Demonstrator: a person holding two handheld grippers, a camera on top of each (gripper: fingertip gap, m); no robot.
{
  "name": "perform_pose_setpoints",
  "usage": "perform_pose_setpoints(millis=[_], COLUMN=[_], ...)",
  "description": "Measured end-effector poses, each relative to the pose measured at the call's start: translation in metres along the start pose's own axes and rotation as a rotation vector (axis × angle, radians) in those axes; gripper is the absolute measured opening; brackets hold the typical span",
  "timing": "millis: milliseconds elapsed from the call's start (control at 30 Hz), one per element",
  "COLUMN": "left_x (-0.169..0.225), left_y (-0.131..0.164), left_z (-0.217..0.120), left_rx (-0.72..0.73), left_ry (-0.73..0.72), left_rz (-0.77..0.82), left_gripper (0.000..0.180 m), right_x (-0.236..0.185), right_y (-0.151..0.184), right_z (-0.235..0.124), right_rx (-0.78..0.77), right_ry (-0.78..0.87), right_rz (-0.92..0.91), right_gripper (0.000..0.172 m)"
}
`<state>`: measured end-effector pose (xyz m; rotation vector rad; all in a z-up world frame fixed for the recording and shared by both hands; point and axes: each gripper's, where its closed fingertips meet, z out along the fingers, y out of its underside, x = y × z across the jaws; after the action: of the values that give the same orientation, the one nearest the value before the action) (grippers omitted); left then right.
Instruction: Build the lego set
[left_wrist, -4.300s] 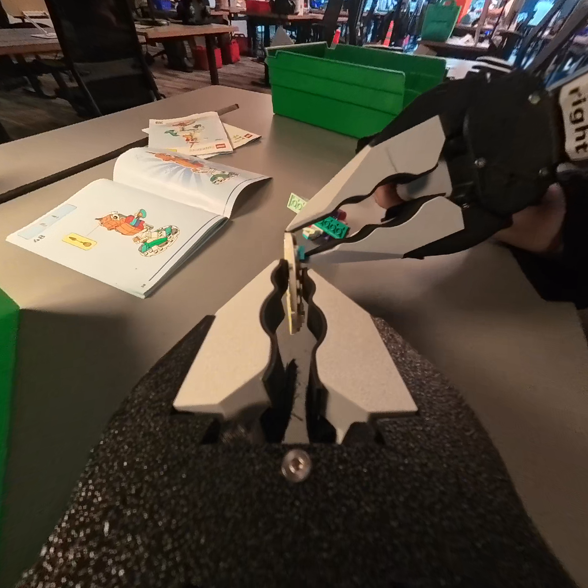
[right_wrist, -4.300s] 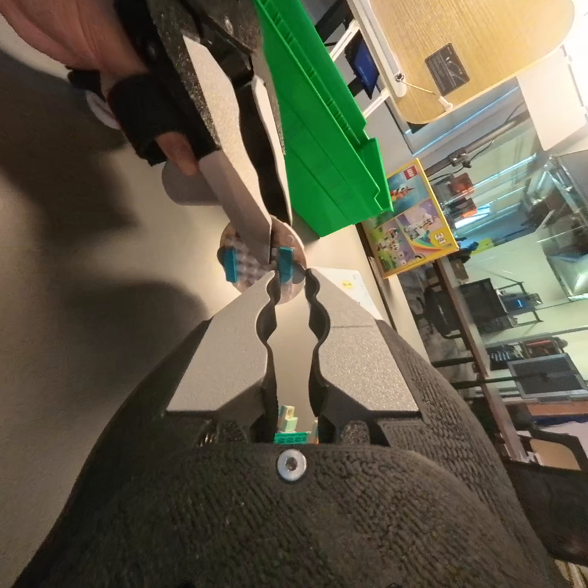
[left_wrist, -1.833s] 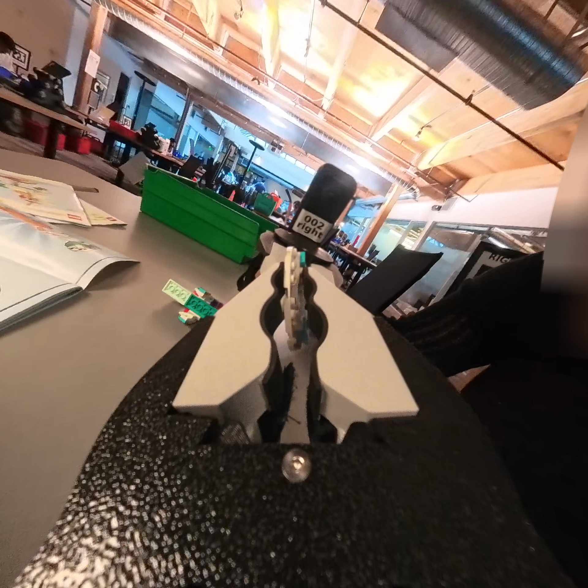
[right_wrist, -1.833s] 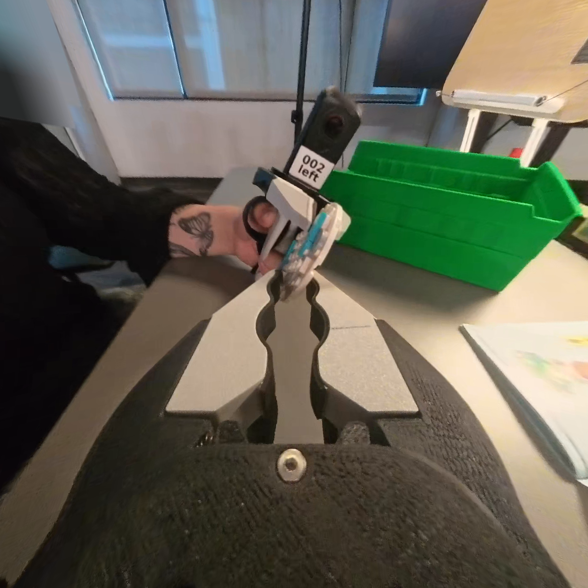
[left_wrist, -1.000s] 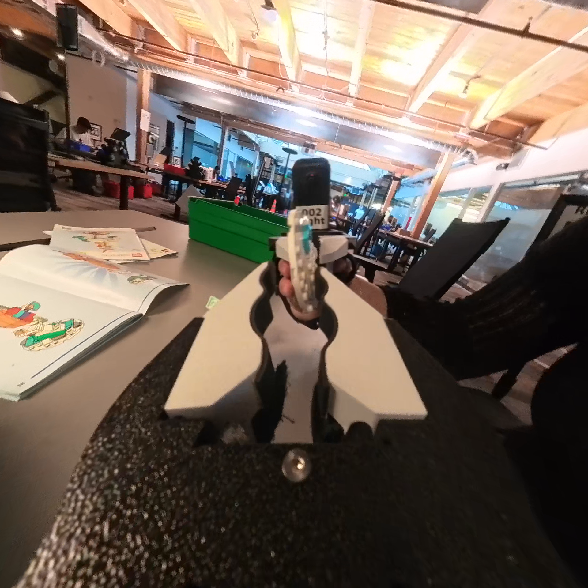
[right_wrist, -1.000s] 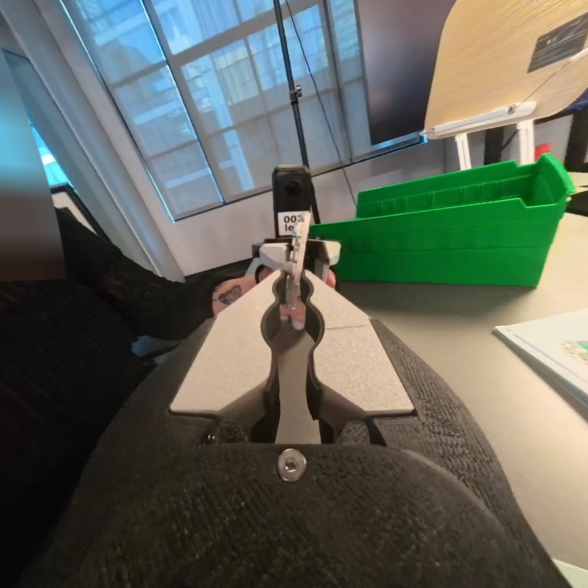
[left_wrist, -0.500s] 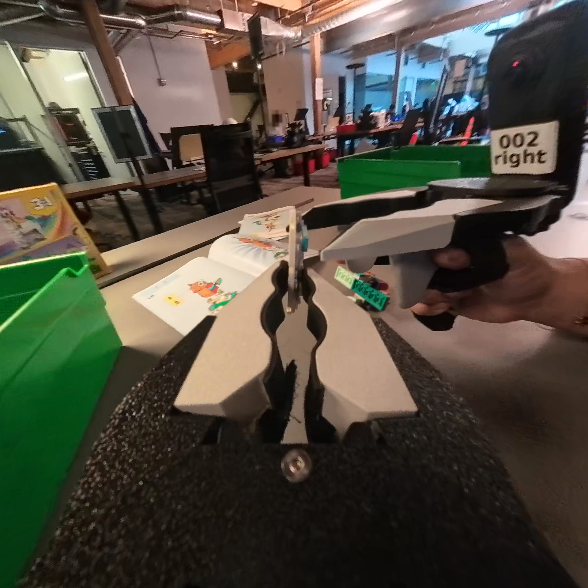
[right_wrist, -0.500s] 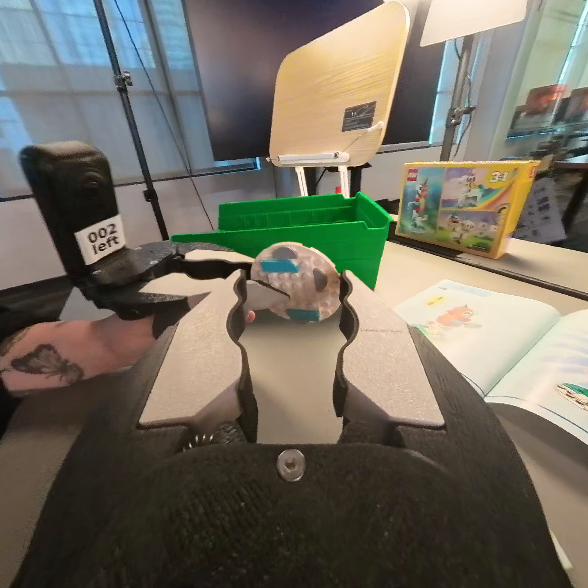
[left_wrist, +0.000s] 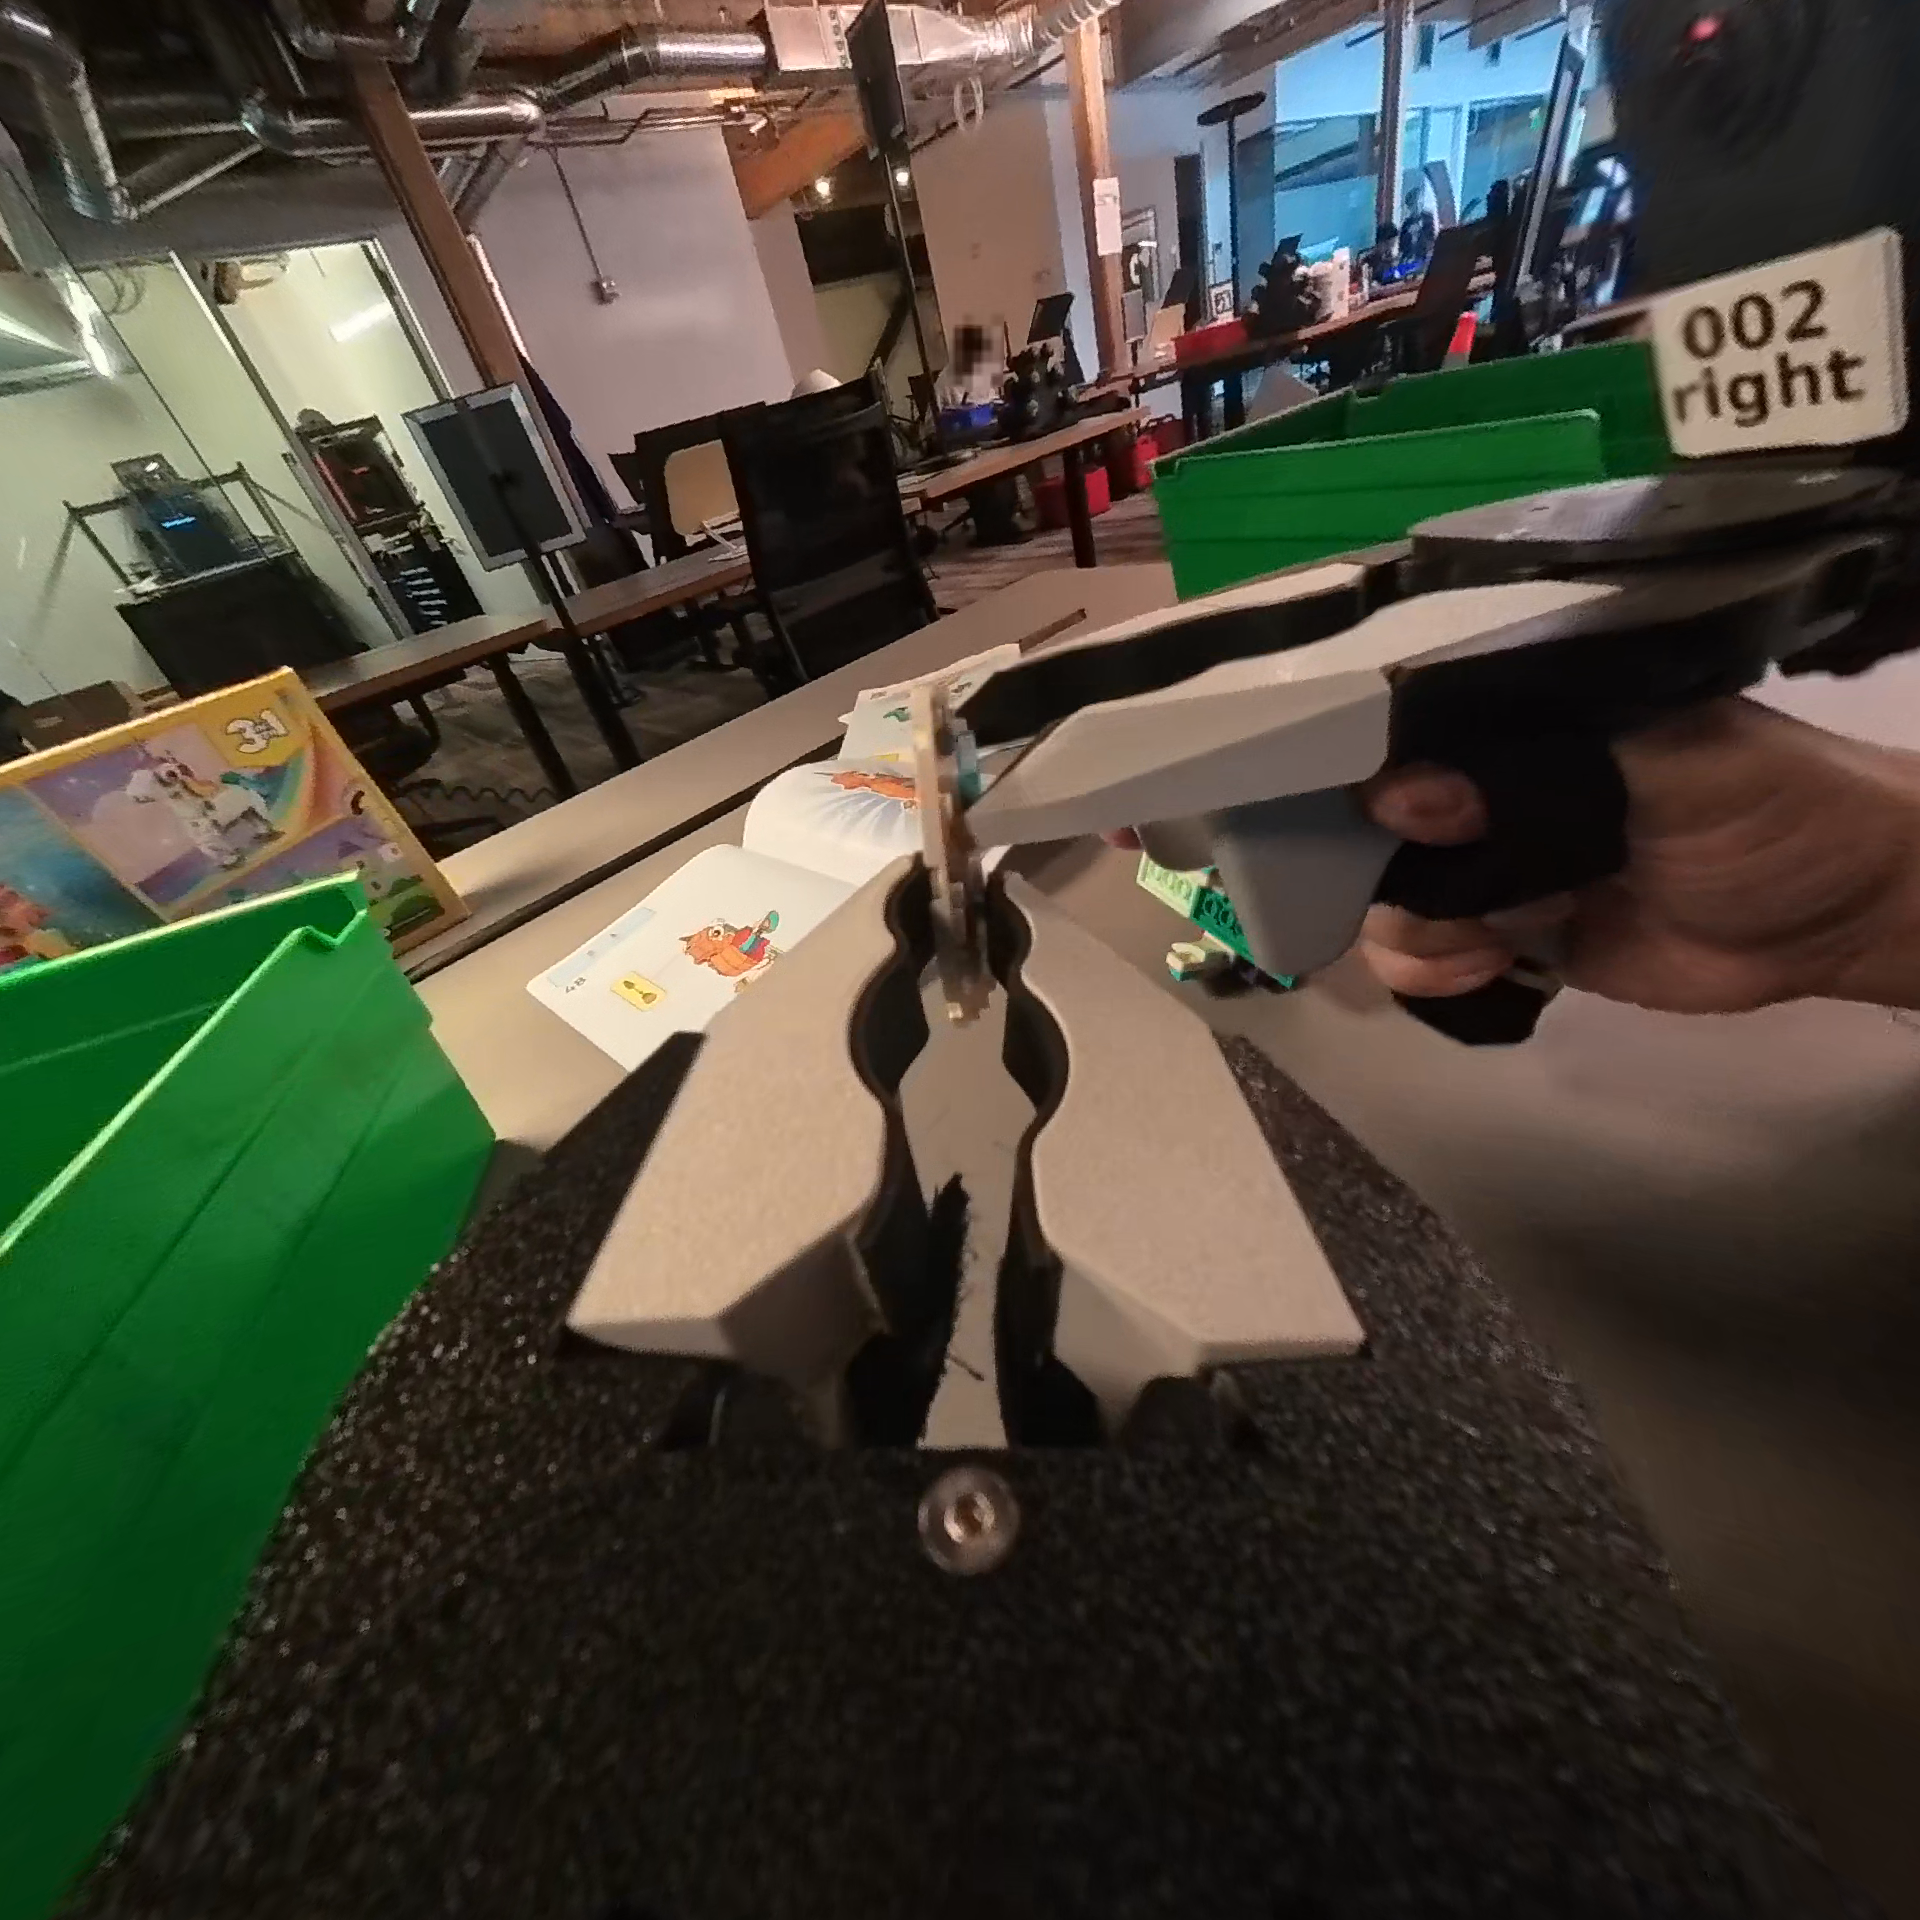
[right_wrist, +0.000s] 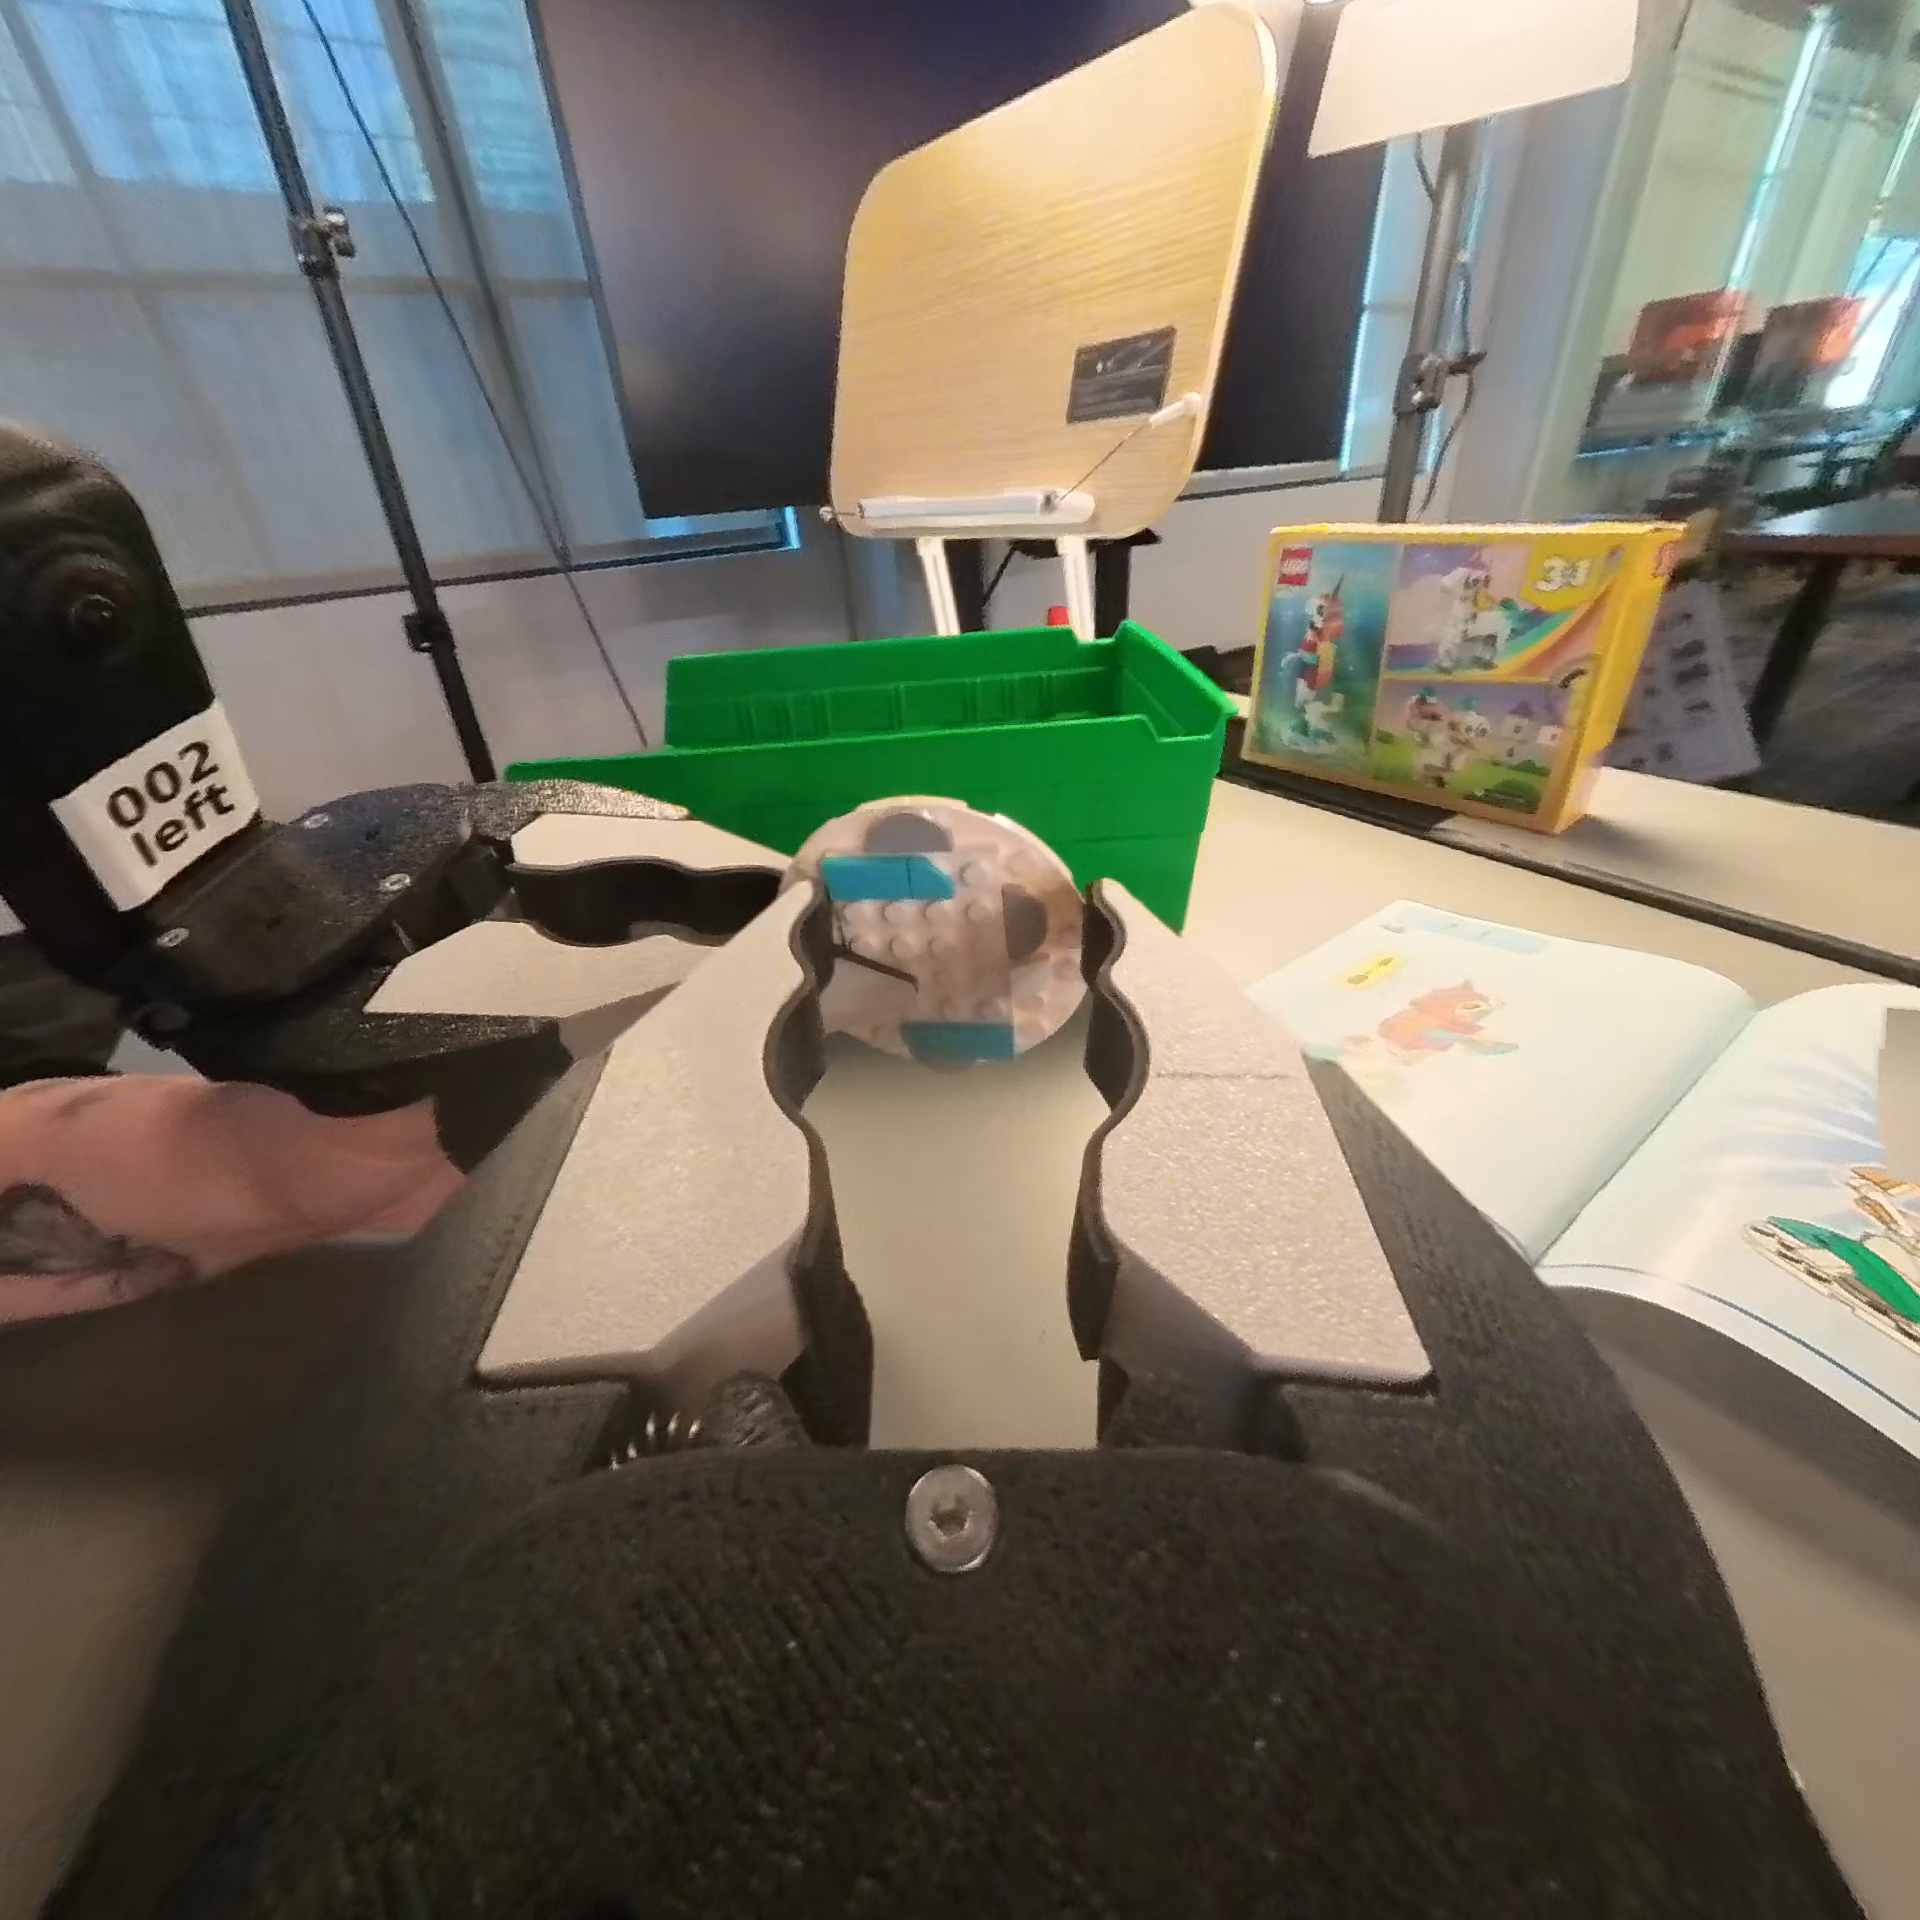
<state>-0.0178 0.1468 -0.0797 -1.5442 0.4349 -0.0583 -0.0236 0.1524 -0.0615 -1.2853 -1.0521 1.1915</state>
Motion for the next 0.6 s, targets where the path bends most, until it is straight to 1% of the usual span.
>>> perform_pose_setpoints(millis=[100,267,600], left_x=[0.002,0.005,0.011], left_y=[0.001,0.008,0.023], left_z=[0.000,0.001,0.004], left_rx=[-0.018,-0.045,-0.110], left_ry=[-0.003,0.026,0.089], left_rz=[0.069,0.078,0.081], left_gripper=[0.005,0.005,0.006], right_x=[0.000,0.001,0.005], right_y=[0.002,0.009,0.028], right_z=[-0.002,-0.004,-0.010], right_rx=[-0.033,-0.096,-0.204], right_ry=[-0.029,-0.056,-0.142], right_rz=[-0.002,-0.085,-0.070], right_gripper=[0.046,0.042,0.042])
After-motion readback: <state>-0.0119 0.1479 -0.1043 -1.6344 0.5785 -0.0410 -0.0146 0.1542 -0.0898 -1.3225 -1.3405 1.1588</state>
